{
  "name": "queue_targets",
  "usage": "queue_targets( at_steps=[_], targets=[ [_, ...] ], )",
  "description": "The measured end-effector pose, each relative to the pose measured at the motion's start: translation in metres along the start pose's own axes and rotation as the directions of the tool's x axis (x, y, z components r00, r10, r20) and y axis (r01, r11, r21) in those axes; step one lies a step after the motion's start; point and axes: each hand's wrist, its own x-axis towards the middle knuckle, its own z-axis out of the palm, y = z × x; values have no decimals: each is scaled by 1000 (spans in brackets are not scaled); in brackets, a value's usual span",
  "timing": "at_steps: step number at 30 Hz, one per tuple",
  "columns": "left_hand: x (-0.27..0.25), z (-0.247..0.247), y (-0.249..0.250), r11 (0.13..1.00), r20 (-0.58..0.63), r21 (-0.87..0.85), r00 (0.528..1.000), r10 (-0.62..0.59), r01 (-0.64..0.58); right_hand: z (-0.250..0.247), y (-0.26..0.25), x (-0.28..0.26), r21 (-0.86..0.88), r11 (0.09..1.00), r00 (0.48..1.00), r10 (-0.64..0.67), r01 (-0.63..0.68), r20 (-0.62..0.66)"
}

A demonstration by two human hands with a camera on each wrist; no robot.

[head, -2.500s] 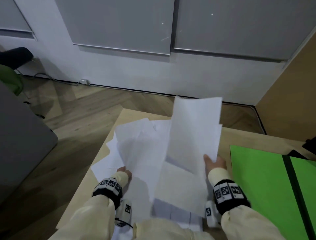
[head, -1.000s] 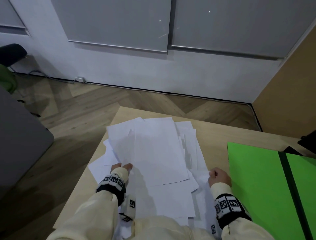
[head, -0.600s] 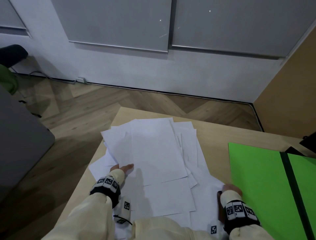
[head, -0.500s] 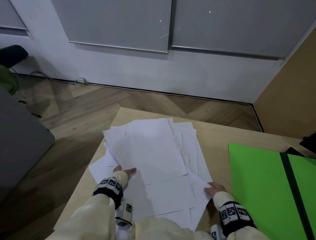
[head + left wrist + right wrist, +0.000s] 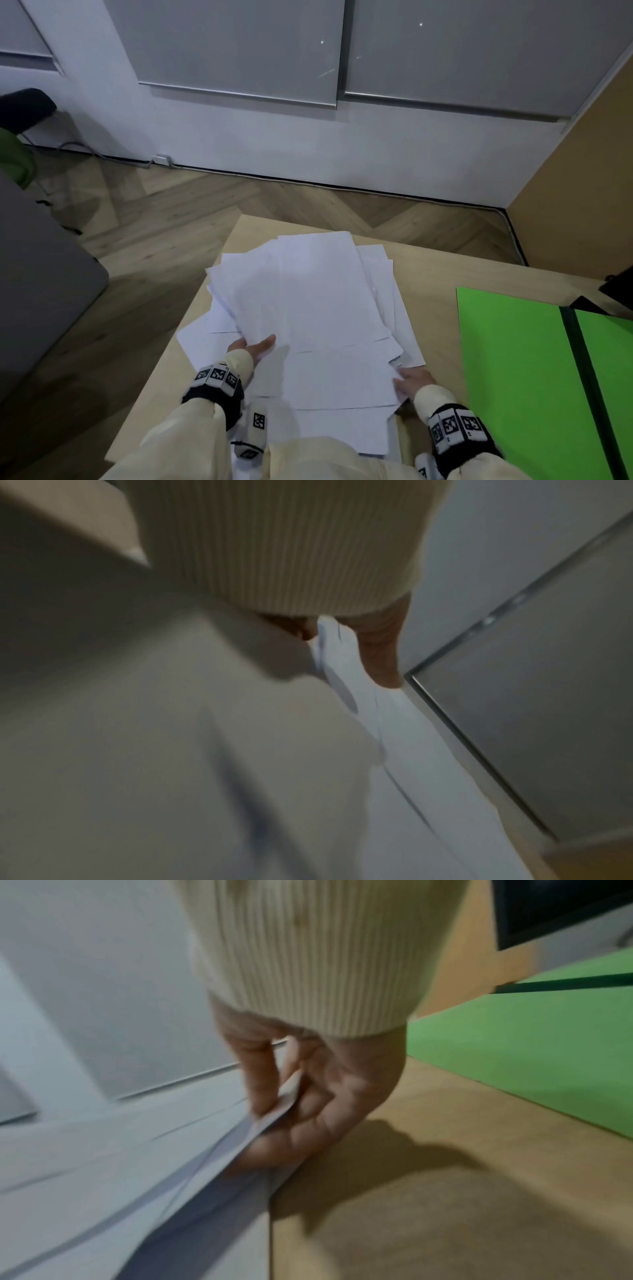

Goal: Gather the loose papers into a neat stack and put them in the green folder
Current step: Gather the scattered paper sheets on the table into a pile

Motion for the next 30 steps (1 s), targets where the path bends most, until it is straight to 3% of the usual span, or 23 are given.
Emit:
queue_targets(
  at_steps=[3, 6, 8, 11, 14, 17, 20, 22, 25, 30],
  targets=[
    [-6, 13, -3, 997, 16, 81, 1000, -19, 17, 26, 1, -4, -146, 988, 959, 83, -45, 270],
    [-8, 18, 2, 976, -39, 212, 998, -49, 56, 34, 3, 1, -202, 979, 930, 89, -16, 358],
    [-8, 17, 5, 951, -60, 299, 997, -58, 74, 27, 1, 6, -102, 995, 960, 34, -6, 278],
    [-9, 13, 2, 898, -72, 432, 996, -55, 81, 13, -4, 16, 64, 998, 998, 18, -14, -52],
    [-9, 12, 3, 841, -64, 521, 990, -129, 143, 10, 2, 44, 251, 968, 993, 38, -8, -113],
    [-6, 12, 10, 857, 28, 502, 988, -151, 117, 19, -7, 36, 147, 988, 997, -46, 55, -64],
    [7, 14, 6, 941, 124, 316, 978, -167, 120, 31, -17, 25, -50, 982, 983, -183, 183, -1],
    [7, 16, 1, 975, 77, 164, 983, -167, 152, 36, -22, 21, -123, 969, 976, -213, 216, 37],
    [1, 14, -3, 971, -27, 207, 993, -115, 118, 38, -28, 22, -174, 957, 970, -217, 234, 108],
    [-5, 9, -5, 987, -6, 152, 998, -57, 58, 30, -37, 27, -297, 924, 964, -193, 241, 182]
  ],
)
